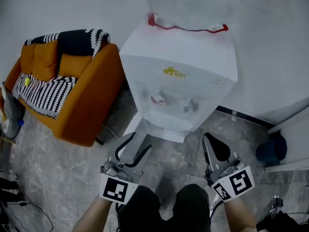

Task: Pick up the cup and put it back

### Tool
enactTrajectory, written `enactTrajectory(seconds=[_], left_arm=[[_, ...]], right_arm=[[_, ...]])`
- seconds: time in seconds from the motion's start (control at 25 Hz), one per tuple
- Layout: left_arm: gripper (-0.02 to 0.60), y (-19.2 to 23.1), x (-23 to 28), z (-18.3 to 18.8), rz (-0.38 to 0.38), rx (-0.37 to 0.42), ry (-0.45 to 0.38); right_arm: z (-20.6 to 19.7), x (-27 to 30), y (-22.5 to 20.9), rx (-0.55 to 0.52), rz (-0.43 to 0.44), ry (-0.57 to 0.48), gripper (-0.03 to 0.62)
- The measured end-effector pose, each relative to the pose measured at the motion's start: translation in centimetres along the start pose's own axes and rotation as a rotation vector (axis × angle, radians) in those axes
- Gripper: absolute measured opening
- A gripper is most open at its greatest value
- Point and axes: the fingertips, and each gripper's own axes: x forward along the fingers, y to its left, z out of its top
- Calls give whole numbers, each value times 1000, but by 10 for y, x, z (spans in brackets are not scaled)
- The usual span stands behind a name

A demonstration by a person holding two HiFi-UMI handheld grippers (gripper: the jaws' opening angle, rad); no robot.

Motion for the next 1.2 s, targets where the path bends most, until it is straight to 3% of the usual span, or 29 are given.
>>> enactTrajectory(seconds=[0.4,0.6,0.72,1.04,1.2], left_arm=[[222,-29,19,-111,6,-95,-19],[222,-50,33,-155,-36,-74,-30],[222,-59,44,-177,-48,-46,-53],[244,-62,89,-222,-93,-96,-79],[255,-63,119,-244,-100,-83,-101]], right_arm=[[-119,7,1,-92,34,-33,3],[-168,7,-1,-87,78,-54,3],[-195,9,-6,-72,98,-55,3],[-248,30,-26,-13,121,-44,3],[-271,48,-27,-38,127,-30,3]])
